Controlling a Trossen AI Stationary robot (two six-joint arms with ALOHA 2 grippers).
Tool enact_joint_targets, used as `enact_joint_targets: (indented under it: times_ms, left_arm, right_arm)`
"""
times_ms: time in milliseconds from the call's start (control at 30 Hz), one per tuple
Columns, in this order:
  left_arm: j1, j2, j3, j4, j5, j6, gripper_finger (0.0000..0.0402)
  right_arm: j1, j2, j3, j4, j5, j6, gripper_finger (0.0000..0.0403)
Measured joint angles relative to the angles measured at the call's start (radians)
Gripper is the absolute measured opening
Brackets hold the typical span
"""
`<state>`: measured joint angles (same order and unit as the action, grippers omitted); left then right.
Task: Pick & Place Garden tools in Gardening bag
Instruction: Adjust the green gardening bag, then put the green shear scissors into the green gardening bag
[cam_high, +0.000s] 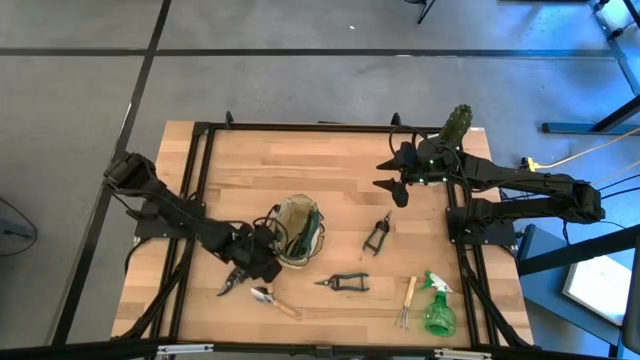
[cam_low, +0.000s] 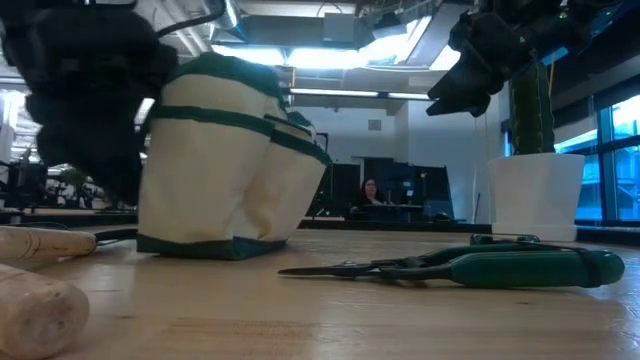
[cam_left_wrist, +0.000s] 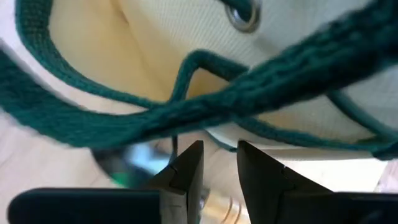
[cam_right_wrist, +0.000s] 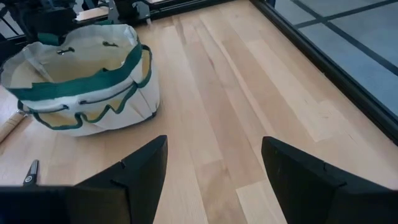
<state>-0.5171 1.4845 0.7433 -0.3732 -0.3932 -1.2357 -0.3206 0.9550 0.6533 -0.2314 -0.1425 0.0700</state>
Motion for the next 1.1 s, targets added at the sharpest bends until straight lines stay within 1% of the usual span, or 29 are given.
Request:
enact_joint_targets:
  times_ms: [233, 367, 433, 500, 567, 700, 867, 967, 1100]
  left_arm:
    - [0.045, 0.010, 0.000, 0.025, -0.018, 0.074, 0.0091]
    - [0.093, 0.034, 0.000, 0.054, -0.038, 0.148, 0.0090]
    - [0.127, 0.057, 0.000, 0.112, -0.033, 0.194, 0.0091]
    - [0.155, 0.078, 0.000, 0.144, 0.010, 0.236, 0.0090]
    - [0.172, 0.087, 0.000, 0.164, 0.076, 0.253, 0.0091]
    - [0.166, 0.074, 0.000, 0.131, 0.138, 0.249, 0.0093]
    - [0.158, 0.013, 0.002, 0.054, 0.219, 0.227, 0.0090]
    - [0.156, -0.040, 0.003, 0.038, 0.239, 0.202, 0.0088]
    - [0.139, -0.101, 0.003, 0.050, 0.239, 0.191, 0.0088]
  right_arm:
    - [0.000, 0.000, 0.000, 0.000, 0.000, 0.000, 0.0263]
    - [0.000, 0.000, 0.000, 0.005, 0.000, -0.001, 0.0263]
    - [0.000, 0.000, 0.000, 0.007, 0.001, -0.002, 0.0263]
    - [0.000, 0.000, 0.000, 0.007, 0.007, -0.003, 0.0263]
    - [0.000, 0.000, 0.000, 0.003, 0.009, -0.003, 0.0263]
    - [0.000, 0.000, 0.000, -0.004, 0.011, -0.007, 0.0263]
    - [0.000, 0.000, 0.000, -0.004, 0.011, -0.011, 0.0263]
    - [0.000, 0.000, 0.000, -0.004, 0.011, -0.011, 0.0263]
    - [0.000, 0.000, 0.000, -0.004, 0.011, -0.011, 0.0263]
